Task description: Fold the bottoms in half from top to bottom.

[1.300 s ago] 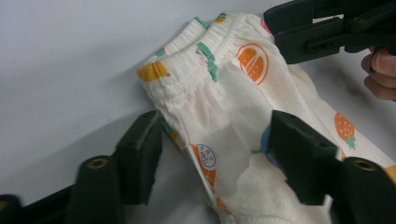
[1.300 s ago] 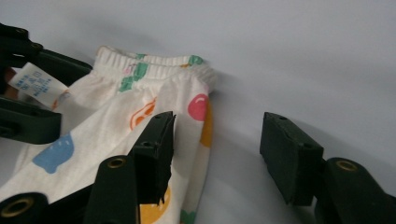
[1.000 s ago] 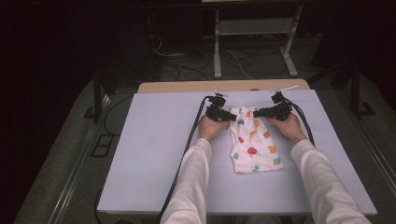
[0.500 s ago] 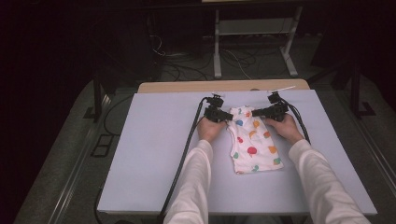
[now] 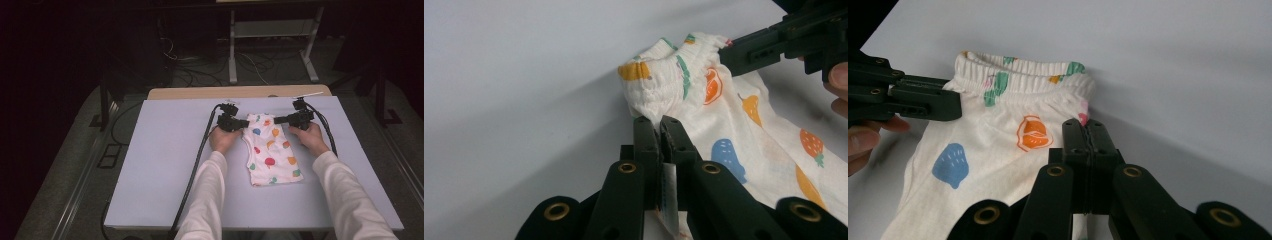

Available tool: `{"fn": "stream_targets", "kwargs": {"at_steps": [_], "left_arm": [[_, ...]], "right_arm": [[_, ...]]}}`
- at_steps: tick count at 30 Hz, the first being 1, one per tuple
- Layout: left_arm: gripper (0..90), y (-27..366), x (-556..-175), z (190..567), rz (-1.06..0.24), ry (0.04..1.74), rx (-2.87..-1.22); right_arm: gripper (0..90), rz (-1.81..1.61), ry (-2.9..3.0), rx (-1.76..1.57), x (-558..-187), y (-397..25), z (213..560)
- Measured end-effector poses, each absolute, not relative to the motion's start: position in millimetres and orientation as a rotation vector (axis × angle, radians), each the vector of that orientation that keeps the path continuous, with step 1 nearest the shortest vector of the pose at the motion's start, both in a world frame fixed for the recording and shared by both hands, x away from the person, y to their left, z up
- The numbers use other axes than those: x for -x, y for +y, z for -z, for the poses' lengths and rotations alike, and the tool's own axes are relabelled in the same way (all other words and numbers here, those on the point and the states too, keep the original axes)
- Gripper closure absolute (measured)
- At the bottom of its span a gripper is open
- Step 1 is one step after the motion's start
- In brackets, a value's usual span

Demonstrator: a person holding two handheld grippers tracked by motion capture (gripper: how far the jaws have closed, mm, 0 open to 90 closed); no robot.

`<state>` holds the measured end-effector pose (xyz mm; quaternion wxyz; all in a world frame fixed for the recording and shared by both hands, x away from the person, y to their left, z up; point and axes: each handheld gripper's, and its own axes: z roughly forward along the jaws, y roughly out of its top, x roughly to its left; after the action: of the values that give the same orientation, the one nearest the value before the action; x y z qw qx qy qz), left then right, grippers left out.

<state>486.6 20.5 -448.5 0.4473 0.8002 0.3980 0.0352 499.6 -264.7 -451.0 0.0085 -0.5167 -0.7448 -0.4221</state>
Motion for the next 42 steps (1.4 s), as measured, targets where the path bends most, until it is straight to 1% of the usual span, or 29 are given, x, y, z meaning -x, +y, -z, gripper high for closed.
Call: {"fn": "stream_targets", "kwargs": {"at_steps": [9,15,20,28,34,42], "left_arm": [[86.6,21,-474,438,-0.165,0.901,-1.954],[86.6,21,-472,432,-0.164,0.89,-1.925],[86.6,18,-469,428,-0.198,0.859,-1.931],[86.6,16,-463,419,-0.194,0.829,-1.923],[86.6,12,-455,422,-0.174,0.818,-1.91],[86.6,20,-446,419,-0.16,0.818,-1.88]], "right_arm": [[87.8,1.458,-2.353,1.606,-485,-265,439],[87.8,1.514,-2.359,1.591,-477,-268,430],[87.8,1.538,-2.356,1.592,-472,-271,427],[87.8,1.614,-2.326,1.585,-461,-277,428],[87.9,1.673,-2.298,1.572,-451,-282,423],[87.9,1.699,-2.293,1.541,-438,-283,423]]}}
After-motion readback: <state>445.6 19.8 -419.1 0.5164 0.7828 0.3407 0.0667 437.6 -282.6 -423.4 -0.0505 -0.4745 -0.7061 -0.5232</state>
